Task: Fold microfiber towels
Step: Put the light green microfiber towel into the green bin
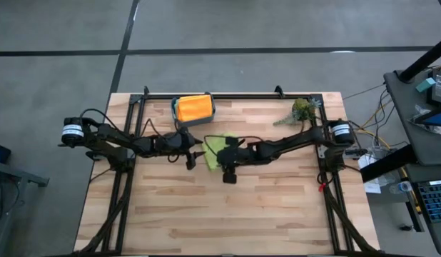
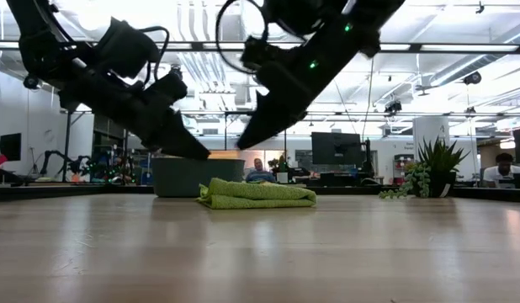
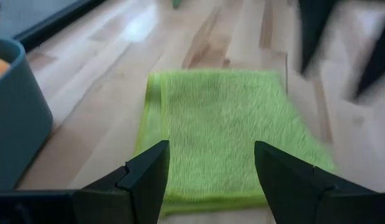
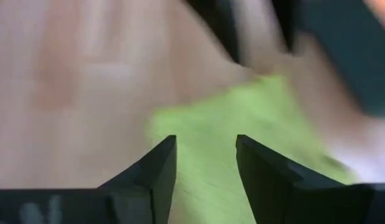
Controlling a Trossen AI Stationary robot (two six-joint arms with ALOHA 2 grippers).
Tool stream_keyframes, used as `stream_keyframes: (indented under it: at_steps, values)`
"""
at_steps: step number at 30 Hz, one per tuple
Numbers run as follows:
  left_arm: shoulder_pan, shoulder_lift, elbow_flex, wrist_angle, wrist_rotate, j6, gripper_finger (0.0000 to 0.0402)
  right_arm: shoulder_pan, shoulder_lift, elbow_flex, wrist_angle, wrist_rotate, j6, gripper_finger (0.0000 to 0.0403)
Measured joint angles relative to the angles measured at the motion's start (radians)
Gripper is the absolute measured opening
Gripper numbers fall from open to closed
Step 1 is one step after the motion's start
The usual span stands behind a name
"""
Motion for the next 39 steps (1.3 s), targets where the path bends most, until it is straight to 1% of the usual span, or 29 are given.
stream_keyframes:
  at_steps: [3, 4, 8, 10, 12, 13, 14, 16, 17, 18, 19, 21, 23, 27, 29, 32, 35, 37, 39]
  values:
    - [-0.002, 0.0, 0.0, 0.04, 0.0, -0.019, 0.0219, -0.016, -0.061, -0.022, -0.068, 0.11, -0.026, 0.0146]
    - [-0.004, 0.0, 0.001, 0.041, 0.0, -0.021, 0.0219, -0.026, -0.079, -0.033, -0.076, 0.125, -0.032, 0.0138]
    - [-0.011, 0.0, 0.005, 0.04, 0.0, -0.021, 0.0219, -0.085, -0.135, -0.1, -0.055, 0.131, -0.021, 0.01]
    - [-0.01, 0.0, 0.005, 0.04, 0.0, -0.027, 0.0219, -0.122, -0.144, -0.135, -0.046, 0.132, 0.018, 0.008]
    - [-0.01, 0.0, 0.006, 0.039, 0.0, -0.082, 0.0219, -0.16, -0.145, -0.155, -0.047, 0.127, 0.083, 0.0062]
    - [-0.01, 0.0, 0.009, 0.038, 0.0, -0.15, 0.0219, -0.179, -0.145, -0.158, -0.061, 0.095, 0.124, 0.0057]
    - [-0.01, 0.0, 0.011, 0.04, 0.0, -0.247, 0.0219, -0.203, -0.146, -0.158, -0.078, 0.026, 0.169, 0.0054]
    - [-0.011, 0.0, 0.011, 0.038, 0.013, -0.493, 0.0219, -0.26, -0.146, -0.147, -0.133, -0.19, 0.282, 0.0055]
    - [-0.011, 0.0, 0.007, 0.038, 0.046, -0.599, 0.0219, -0.287, -0.14, -0.143, -0.152, -0.285, 0.332, 0.006]
    - [-0.012, 0.0, 0.004, 0.035, 0.085, -0.69, 0.0219, -0.311, -0.137, -0.143, -0.159, -0.358, 0.365, 0.0067]
    - [-0.013, 0.0, 0.002, 0.036, 0.13, -0.769, 0.0219, -0.332, -0.136, -0.147, -0.159, -0.406, 0.387, 0.0077]
    - [-0.016, 0.0, 0.001, 0.04, 0.194, -0.899, 0.0219, -0.357, -0.135, -0.162, -0.151, -0.428, 0.418, 0.0102]
    - [-0.015, 0.0, -0.001, 0.037, 0.206, -0.989, 0.0219, -0.375, -0.135, -0.174, -0.136, -0.436, 0.457, 0.0131]
    - [-0.014, 0.003, 0.0, -0.008, 0.198, -1.082, 0.0219, -0.394, -0.135, -0.197, -0.115, -0.437, 0.502, 0.0192]
    - [-0.015, 0.007, -0.002, -0.03, 0.196, -1.1, 0.0219, -0.396, -0.135, -0.208, -0.093, -0.435, 0.504, 0.0218]
    - [-0.016, 0.007, 0.002, -0.018, 0.216, -1.117, 0.0224, -0.394, -0.135, -0.219, -0.077, -0.437, 0.499, 0.025]
    - [-0.016, 0.006, 0.005, -0.012, 0.242, -1.126, 0.0247, -0.394, -0.135, -0.225, -0.051, -0.437, 0.493, 0.0275]
    - [-0.016, 0.006, 0.004, -0.028, 0.257, -1.13, 0.0272, -0.395, -0.135, -0.229, -0.043, -0.435, 0.478, 0.0286]
    - [-0.016, 0.012, 0.0, -0.067, 0.258, -1.179, 0.0298, -0.394, -0.135, -0.233, -0.046, -0.437, 0.471, 0.0295]
